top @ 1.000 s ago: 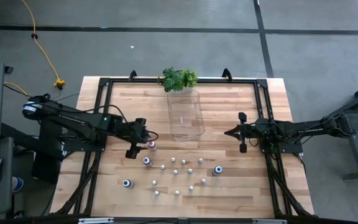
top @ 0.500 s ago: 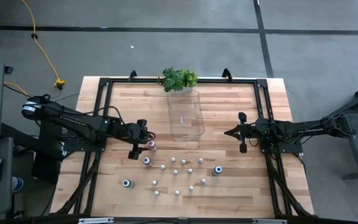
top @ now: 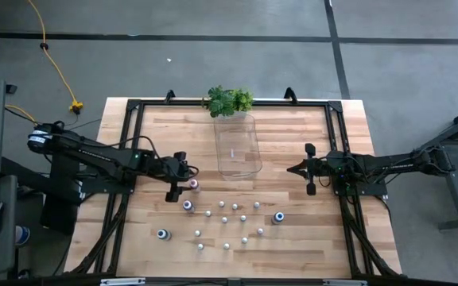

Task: Pick & Place food coloring
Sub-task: Put the large pink food coloring bottle into the transparent bin

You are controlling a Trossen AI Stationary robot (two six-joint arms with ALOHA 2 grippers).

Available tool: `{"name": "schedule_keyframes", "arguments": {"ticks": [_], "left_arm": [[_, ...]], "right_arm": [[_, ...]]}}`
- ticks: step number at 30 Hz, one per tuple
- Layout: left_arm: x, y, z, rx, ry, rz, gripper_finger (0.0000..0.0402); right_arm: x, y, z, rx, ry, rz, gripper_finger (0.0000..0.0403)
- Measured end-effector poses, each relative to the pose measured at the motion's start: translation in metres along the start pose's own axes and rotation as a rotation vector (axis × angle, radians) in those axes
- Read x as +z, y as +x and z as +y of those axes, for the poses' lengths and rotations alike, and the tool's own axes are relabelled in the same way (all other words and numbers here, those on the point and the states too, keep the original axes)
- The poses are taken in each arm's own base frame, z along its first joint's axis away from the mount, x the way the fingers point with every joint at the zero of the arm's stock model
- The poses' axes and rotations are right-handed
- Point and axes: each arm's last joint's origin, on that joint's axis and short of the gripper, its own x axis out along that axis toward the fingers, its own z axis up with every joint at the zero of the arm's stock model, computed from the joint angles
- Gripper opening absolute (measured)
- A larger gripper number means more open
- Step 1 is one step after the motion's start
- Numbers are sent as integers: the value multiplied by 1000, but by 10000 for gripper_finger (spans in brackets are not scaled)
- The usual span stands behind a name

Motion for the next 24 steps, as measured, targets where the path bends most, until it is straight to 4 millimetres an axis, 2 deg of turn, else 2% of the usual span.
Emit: {"name": "schedule_keyframes", "arguments": {"ticks": [15, 24], "left_arm": [[2, 0, -1, -45, -2, -18, 256], [2, 0, -2, -67, -2, -18, 179]], "right_arm": [[0, 0, 0, 0, 0, 1, 0], [0, 0, 0, 0, 0, 1, 0]]}}
